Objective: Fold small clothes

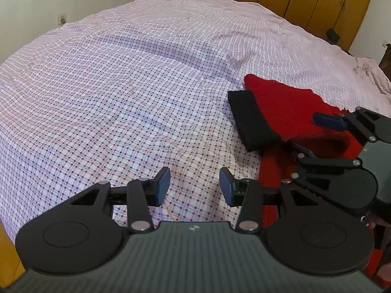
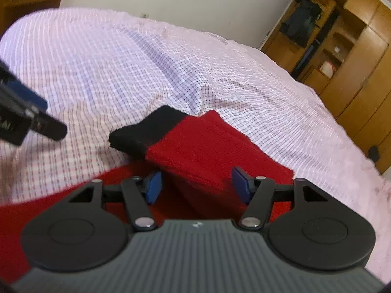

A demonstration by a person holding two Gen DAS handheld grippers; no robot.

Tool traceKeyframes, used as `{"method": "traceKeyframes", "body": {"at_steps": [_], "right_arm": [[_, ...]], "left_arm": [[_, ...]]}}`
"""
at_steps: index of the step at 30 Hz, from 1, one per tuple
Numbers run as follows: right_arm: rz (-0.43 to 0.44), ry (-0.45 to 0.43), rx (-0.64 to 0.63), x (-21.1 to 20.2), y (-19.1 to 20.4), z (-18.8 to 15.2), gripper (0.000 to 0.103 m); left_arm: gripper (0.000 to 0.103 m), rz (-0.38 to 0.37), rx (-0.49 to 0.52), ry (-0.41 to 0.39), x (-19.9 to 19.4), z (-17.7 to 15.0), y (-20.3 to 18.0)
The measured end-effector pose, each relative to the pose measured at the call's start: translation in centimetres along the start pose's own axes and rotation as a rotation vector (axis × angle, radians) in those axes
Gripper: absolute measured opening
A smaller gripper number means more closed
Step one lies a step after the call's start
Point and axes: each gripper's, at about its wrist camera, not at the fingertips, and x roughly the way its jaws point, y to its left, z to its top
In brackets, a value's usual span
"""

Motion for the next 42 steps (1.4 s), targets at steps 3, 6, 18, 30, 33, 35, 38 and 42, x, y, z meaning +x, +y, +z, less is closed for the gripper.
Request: {"method": "traceKeyframes", "body": {"at_steps": [3, 6, 18, 30, 33, 35, 38, 42], "right_arm": [[0.070, -0.012, 0.109, 0.0, -0.8, -0.1, 0.024], [0.063, -0.054, 0.202, -0.9, -1.8, -0.2, 0.013], [-0.097, -0.199, 0.593, -7.0, -9.2, -2.2, 0.012], [-0.287, -0.103, 0.872, -9.8, -14.5, -11.2, 0.012], [-0.265, -0.054, 0.959, -8.7, -15.3, -13.7, 0.013], [-0.250, -0.021, 1.003, -8.1, -15.5, -15.3, 0.016], [-0.220, 0.021, 1.087, -7.7, -16.2, -17.6, 0.028], [-0.230, 0.022, 1.106, -9.9, -16.5, -19.2, 0.050]], "left_arm": [[0.050, -0.002, 0.006, -0.005, 0.0, 0.1, -0.2], [0.050, -0.002, 0.010, -0.009, 0.1, 0.2, -0.5], [0.050, -0.043, 0.093, -0.049, 0.4, 1.8, -3.7], [0.050, -0.143, 0.183, -0.041, 3.8, 3.5, -9.2], [0.050, -0.150, 0.205, -0.045, 4.8, 3.5, -10.4], [0.050, -0.158, 0.216, -0.047, 5.6, 3.5, -11.0], [0.050, -0.143, 0.225, -0.044, 7.0, 3.5, -11.7], [0.050, -0.122, 0.237, -0.041, 7.7, 3.4, -11.9]]}}
